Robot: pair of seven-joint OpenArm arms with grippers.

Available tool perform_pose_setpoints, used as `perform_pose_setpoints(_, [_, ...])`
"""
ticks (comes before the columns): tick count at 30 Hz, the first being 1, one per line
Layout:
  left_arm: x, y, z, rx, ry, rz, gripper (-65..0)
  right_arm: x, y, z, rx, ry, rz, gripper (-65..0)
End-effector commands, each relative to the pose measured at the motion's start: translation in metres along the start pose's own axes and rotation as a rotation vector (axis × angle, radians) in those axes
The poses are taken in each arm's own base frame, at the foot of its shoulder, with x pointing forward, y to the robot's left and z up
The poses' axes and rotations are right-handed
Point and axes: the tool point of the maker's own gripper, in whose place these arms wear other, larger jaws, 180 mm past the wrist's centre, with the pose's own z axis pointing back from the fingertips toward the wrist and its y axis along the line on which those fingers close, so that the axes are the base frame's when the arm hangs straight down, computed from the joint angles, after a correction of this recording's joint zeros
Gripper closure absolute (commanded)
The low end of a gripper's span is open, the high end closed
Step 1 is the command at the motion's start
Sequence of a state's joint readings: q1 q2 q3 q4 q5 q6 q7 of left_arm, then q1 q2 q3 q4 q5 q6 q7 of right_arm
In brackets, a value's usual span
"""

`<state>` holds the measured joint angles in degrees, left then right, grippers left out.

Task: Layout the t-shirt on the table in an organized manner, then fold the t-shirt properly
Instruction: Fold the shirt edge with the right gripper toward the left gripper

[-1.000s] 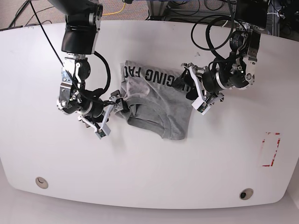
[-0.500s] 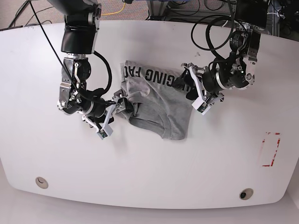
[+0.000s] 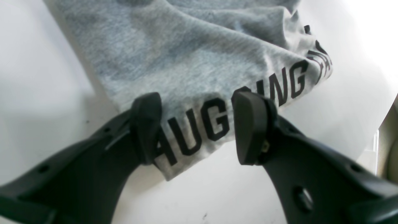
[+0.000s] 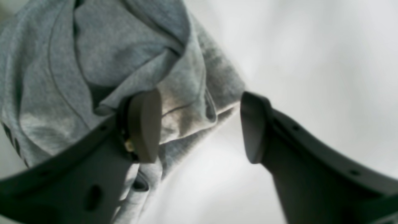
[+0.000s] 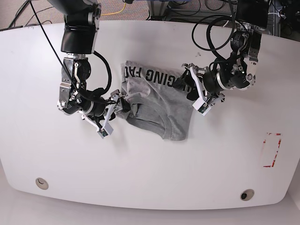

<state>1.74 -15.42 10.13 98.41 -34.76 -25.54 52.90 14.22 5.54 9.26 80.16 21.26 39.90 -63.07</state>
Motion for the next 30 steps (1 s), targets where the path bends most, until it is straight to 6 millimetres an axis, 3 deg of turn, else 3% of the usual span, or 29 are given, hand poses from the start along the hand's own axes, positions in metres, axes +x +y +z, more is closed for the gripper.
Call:
perform_pose_setpoints(1, [0.016,0.001,0.003,-0.002,-0.051,-0.014,-34.3,0.022,0.003,0.004,0.008,-0.057,0.03,-30.6])
perform_pose_setpoints(9, [0.016,0.001,0.003,-0.002,-0.051,-0.014,-34.3,0.022,0.019,-0.005,0.04,-0.034,0.081,-27.1])
perform_pose_setpoints(13, [0.016,0.001,0.003,-0.002,-0.051,-0.014,-34.3,0.025,0.024,-0.008,0.051,-0.04,0.096,-12.7])
perform_pose_setpoints(16, [0.016,0.001,0.003,-0.002,-0.051,-0.014,-34.3,0.026,0.025,-0.008,0.051,-0.038,0.105,-5.5])
perform_pose_setpoints(25, [0.015,0.001,0.004,-0.001,-0.049,-0.013,-34.3,0.043,0.002,0.006,-0.007,-0.052,0.14,-4.1])
perform_pose_setpoints(30, [0.01,0.0,0.004,-0.003,-0.04,-0.007,-34.3,0.052,-0.008,0.012,-0.031,-0.061,0.156,0.0])
